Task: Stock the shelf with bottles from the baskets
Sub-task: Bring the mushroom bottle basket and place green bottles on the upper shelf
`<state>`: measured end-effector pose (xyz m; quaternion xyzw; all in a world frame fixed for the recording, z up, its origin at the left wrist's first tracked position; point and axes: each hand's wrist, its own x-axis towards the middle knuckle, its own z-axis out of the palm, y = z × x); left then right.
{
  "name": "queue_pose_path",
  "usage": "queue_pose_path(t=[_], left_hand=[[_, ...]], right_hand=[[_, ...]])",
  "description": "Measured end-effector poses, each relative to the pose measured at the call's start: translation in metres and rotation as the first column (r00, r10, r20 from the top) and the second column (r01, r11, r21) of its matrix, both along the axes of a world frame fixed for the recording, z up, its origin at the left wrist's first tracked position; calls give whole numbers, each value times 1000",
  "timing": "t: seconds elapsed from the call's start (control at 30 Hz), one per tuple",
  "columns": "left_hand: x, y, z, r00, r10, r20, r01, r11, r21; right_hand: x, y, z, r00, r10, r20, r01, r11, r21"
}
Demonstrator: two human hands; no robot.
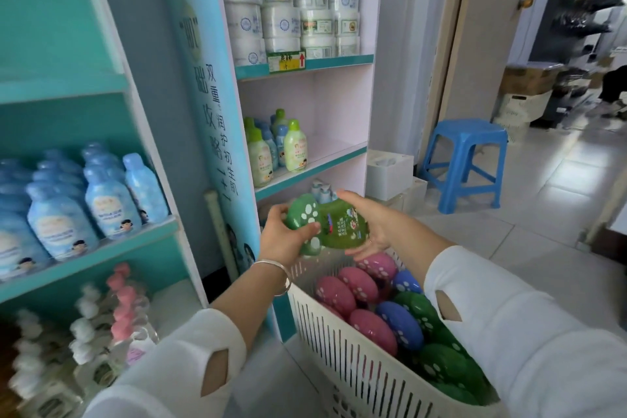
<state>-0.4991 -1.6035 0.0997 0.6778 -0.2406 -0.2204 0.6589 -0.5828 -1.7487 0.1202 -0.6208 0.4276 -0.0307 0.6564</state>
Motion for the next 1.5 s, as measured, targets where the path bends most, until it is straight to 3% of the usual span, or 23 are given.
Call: queue_pose_path(t=[0.1, 0.2, 0.37, 0.6, 0.77, 1.03, 1.13, 1.27, 1.5], left_hand=[[15, 7, 28, 996, 69, 63, -66, 997, -43], [29, 20, 57, 979, 118, 164, -109, 992, -65], [52, 57, 96, 947, 214, 238, -187, 974, -127], [84, 128, 147, 913, 221, 342, -148, 963, -225], [107, 195, 187, 845, 357, 398, -259, 924, -280], [152, 296, 255, 640, 511, 574, -422, 858, -293], [173, 322, 276, 587, 546, 598, -484, 828, -282], [209, 356, 289, 490, 537, 687, -623, 767, -155], [274, 386, 278, 616, 546, 568, -699, 711, 75]], right_hand=[[11, 11, 10, 997, 76, -8, -77, 981, -176], [23, 27, 30, 965, 242, 98, -194, 915, -354], [41, 77, 66, 783, 600, 167, -504, 767, -397], [102, 135, 102, 668, 684, 292, -451, 685, -573], [145, 190, 147, 539, 794, 281, -512, 574, -639], [221, 290, 216, 356, 820, 449, -543, 572, -615], [253, 321, 240, 344, 761, 550, -518, 642, -565], [302, 350, 266, 377, 690, 618, -462, 718, -521], [388, 398, 263, 514, 691, 508, -432, 721, -543]])
